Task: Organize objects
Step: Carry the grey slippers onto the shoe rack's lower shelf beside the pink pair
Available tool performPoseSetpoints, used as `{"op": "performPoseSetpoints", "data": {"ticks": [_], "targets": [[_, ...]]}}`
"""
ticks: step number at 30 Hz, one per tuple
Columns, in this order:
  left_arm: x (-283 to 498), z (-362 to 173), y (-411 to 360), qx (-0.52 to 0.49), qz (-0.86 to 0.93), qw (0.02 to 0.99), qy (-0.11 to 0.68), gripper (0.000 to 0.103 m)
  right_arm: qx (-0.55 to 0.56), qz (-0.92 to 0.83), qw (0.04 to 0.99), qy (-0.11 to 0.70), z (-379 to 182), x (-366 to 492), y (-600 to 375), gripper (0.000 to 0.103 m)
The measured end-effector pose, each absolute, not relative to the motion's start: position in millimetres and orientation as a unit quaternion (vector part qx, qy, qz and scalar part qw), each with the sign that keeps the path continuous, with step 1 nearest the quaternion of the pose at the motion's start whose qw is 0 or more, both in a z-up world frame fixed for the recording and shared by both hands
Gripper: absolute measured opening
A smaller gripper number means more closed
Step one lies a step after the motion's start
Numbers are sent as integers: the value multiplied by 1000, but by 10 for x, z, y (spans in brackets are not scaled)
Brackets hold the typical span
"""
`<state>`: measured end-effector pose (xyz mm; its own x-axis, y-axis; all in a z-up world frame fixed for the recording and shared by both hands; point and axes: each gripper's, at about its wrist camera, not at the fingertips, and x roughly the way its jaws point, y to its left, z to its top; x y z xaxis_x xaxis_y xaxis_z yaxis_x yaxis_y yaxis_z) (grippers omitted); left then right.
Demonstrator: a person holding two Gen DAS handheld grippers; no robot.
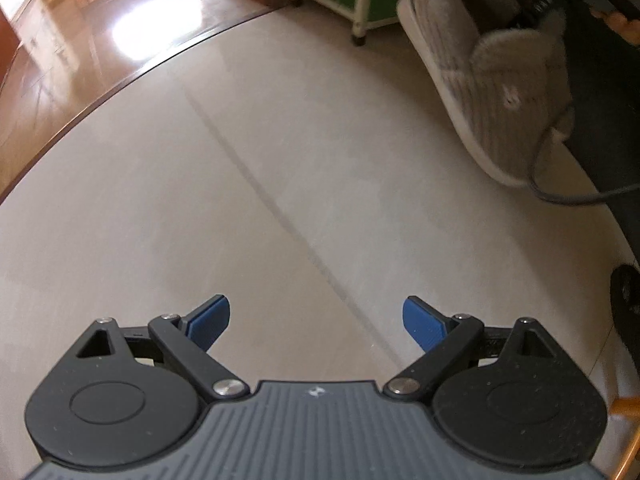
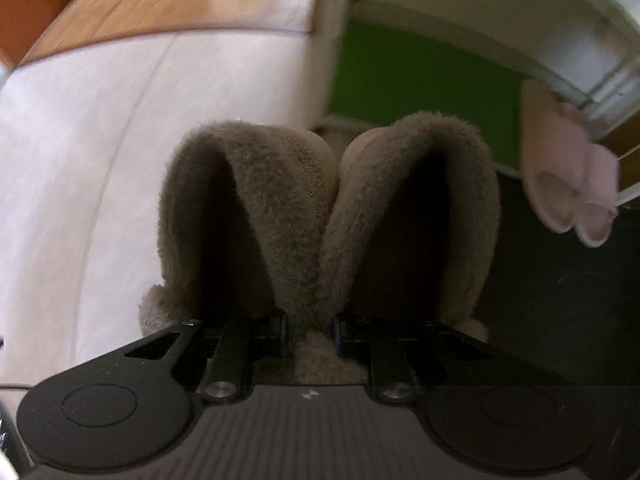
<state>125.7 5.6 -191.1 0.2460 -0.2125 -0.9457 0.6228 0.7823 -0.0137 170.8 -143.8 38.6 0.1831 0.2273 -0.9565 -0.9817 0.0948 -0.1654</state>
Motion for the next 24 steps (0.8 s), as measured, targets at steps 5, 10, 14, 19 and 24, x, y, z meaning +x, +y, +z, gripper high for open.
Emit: {"op": "performPoseSetpoints", "data": {"ticks": [5,10,14,19,24], "targets": [[1427,-1965,-275,170,-292,757,559,93,-431,490,649,392,425,2232,-1229,23],[1480,-2047,-528,174,-305,743,569,93,-418,501,669,355,325,2386,-873,23],[1484,-2130,-693,184,-318,731,575,93,-409,512,683,323,359,2636,-602,23],[1451,-2252,-820,196,-329,714,587,93,-385,526,703,284,352,2908,-261,23],[1494,-2329,-876,194,-332,703,598,93,-376,542,713,237,294,2907,-34,22]]}}
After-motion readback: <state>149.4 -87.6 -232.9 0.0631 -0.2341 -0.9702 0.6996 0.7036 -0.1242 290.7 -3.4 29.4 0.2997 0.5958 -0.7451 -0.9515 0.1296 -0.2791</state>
